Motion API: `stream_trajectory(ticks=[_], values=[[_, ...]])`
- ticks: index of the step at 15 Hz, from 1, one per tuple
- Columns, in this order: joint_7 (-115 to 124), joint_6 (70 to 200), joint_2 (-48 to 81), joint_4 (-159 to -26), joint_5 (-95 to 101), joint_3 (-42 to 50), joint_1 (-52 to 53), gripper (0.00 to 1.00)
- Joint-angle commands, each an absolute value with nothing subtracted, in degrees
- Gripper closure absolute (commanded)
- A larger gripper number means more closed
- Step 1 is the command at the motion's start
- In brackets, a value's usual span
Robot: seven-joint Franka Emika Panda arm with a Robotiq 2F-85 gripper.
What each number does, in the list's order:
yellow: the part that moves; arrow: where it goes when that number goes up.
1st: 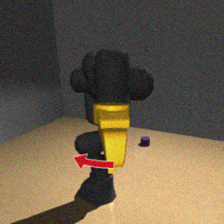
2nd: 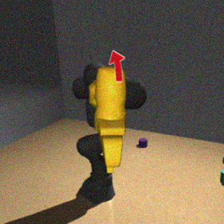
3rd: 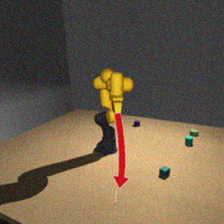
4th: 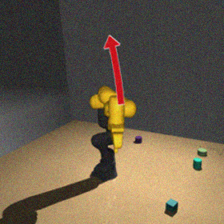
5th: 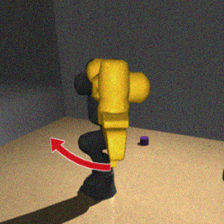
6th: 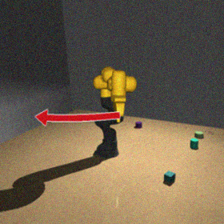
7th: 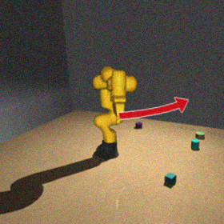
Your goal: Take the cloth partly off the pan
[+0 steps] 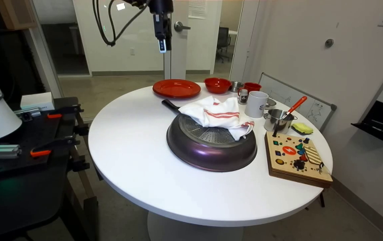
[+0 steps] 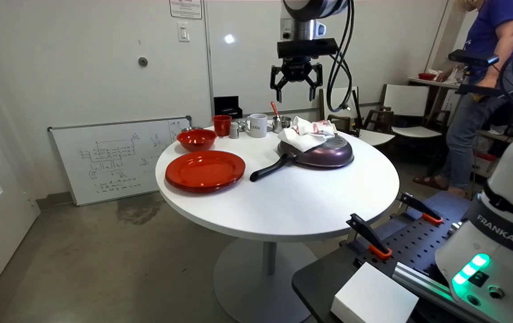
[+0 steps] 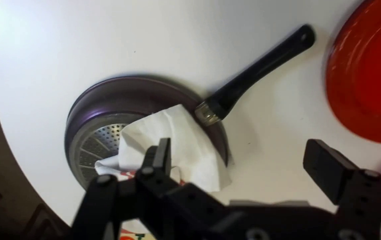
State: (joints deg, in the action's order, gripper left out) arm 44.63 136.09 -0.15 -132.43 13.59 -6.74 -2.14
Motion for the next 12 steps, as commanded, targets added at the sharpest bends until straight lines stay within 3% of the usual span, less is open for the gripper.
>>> stream_trajectory(ticks=[1, 5, 9, 12], values=[[52.47, 141.23, 8.86, -127.39, 17.53, -0.66, -3.34, 0.0], [52.03, 140.63, 14.07, -122.16, 8.3, 4.78, -4.46, 0.0], [43.78, 139.83, 15.63, -119.95, -9.6, 3.63, -6.92, 0.0], [37.87, 139.36, 16.44, -120.29, -11.36, 4.08, -5.4, 0.0]])
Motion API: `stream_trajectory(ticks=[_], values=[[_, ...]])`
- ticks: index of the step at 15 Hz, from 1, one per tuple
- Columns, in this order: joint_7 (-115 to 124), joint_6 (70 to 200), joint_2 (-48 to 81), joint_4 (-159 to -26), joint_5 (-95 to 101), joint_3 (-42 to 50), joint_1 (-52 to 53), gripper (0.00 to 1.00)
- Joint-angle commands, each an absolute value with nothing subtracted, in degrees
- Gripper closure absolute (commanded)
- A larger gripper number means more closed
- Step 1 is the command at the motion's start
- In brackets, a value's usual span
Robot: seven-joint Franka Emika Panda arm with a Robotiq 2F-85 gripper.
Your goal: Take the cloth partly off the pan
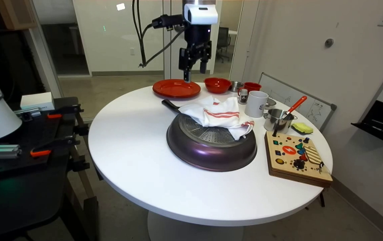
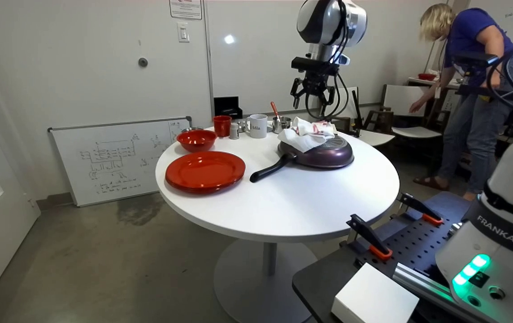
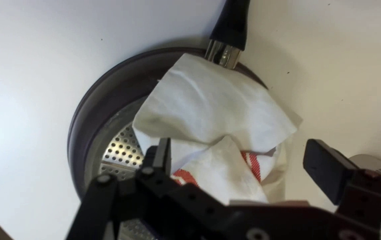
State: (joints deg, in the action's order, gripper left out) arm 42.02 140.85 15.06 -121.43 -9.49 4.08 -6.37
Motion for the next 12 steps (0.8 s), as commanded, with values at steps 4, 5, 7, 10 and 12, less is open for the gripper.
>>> stream_trajectory(ticks=[4, 5, 7, 10, 12], values=[[46.18, 140.57, 19.46, -121.19, 4.37, 8.74, 0.33, 0.0], [47.58, 140.7, 20.22, -121.01, 6.93, 9.51, 1.27, 0.0], [50.64, 141.75, 21.84, -120.54, 10.38, 10.98, 2.7, 0.0], [51.7, 142.5, 23.56, -119.36, 10.38, 11.77, 2.41, 0.0], [51.86, 142.4, 24.65, -118.17, 9.02, 12.2, 1.54, 0.0]])
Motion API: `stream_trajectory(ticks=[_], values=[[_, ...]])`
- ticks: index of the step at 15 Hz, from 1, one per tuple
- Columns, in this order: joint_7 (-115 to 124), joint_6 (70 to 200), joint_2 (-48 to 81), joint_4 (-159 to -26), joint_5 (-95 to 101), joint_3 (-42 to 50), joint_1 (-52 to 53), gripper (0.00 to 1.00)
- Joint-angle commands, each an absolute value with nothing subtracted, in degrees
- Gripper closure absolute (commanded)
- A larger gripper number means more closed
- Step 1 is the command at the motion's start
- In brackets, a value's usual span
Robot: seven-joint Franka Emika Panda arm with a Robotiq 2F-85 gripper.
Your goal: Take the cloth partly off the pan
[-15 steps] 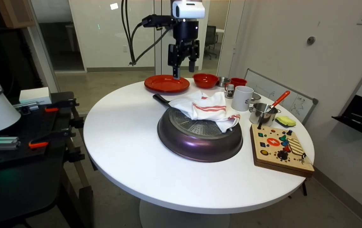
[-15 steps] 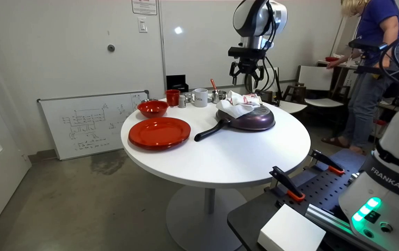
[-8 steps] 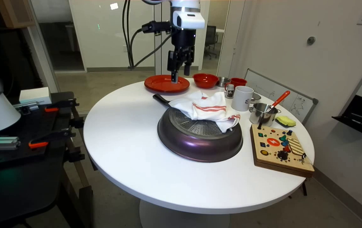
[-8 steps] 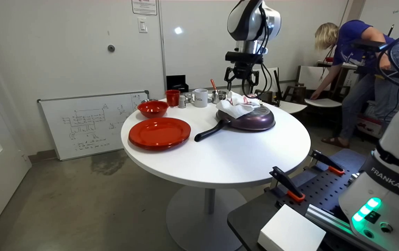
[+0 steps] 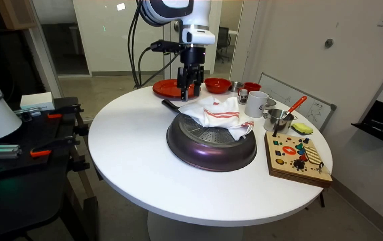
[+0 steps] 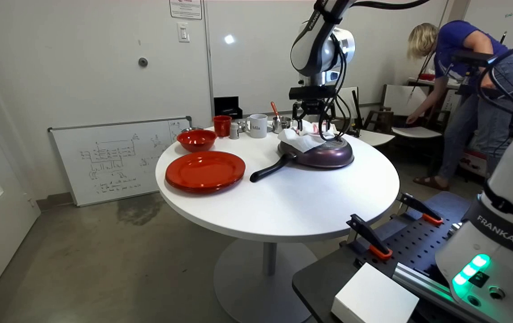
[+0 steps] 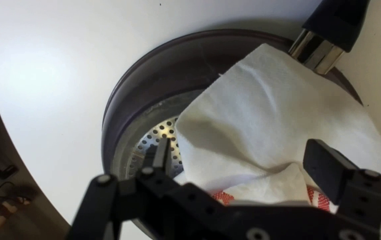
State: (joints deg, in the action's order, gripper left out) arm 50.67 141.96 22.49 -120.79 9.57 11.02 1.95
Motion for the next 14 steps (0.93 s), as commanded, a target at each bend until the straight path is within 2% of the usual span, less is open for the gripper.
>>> stream_trajectory(ticks=[1, 11, 12, 14], values=[[52.37, 142.58, 25.17, -117.7, 9.19, 12.78, 1.51, 0.0], [60.78, 139.62, 30.06, -112.17, 8.19, 14.24, 2.17, 0.0], [61.66, 139.28, 30.37, -111.66, 8.22, 14.22, 2.41, 0.22], [62.69, 138.76, 30.7, -111.06, 7.9, 13.91, 2.53, 0.33]])
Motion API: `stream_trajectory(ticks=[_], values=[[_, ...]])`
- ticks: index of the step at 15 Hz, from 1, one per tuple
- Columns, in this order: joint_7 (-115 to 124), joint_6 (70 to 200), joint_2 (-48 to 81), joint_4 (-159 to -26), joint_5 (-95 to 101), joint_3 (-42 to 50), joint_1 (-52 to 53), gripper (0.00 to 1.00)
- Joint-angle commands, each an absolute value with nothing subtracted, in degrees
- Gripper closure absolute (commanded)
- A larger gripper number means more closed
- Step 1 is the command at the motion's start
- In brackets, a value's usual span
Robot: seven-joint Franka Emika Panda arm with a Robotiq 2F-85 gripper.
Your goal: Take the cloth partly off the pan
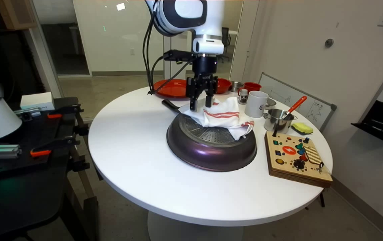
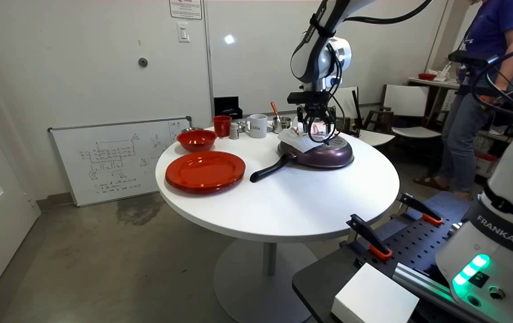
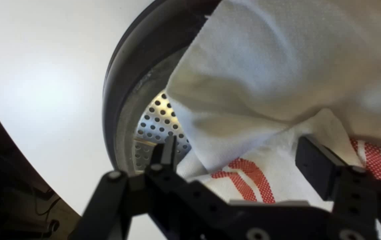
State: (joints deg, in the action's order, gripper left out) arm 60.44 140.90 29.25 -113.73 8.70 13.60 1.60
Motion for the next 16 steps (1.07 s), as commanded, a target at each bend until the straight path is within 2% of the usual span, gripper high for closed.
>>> stream_trajectory(ticks=[1, 7, 9, 12, 14, 15, 16], values=[[62.97, 138.44, 30.62, -110.94, 7.91, 13.92, 2.43, 0.4], [61.9, 135.91, 29.73, -110.82, 4.84, 12.2, 0.37, 0.88], [61.92, 134.86, 29.29, -110.88, 2.83, 11.99, -0.41, 0.98], [62.4, 134.15, 28.69, -111.32, 0.79, 12.29, -1.05, 1.0], [62.97, 134.1, 28.54, -111.56, 0.73, 12.76, -1.01, 0.96], [63.71, 133.84, 28.53, -111.42, 1.51, 13.28, -0.63, 0.98], [64.28, 133.84, 28.22, -111.37, 2.2, 13.7, -0.23, 0.76]])
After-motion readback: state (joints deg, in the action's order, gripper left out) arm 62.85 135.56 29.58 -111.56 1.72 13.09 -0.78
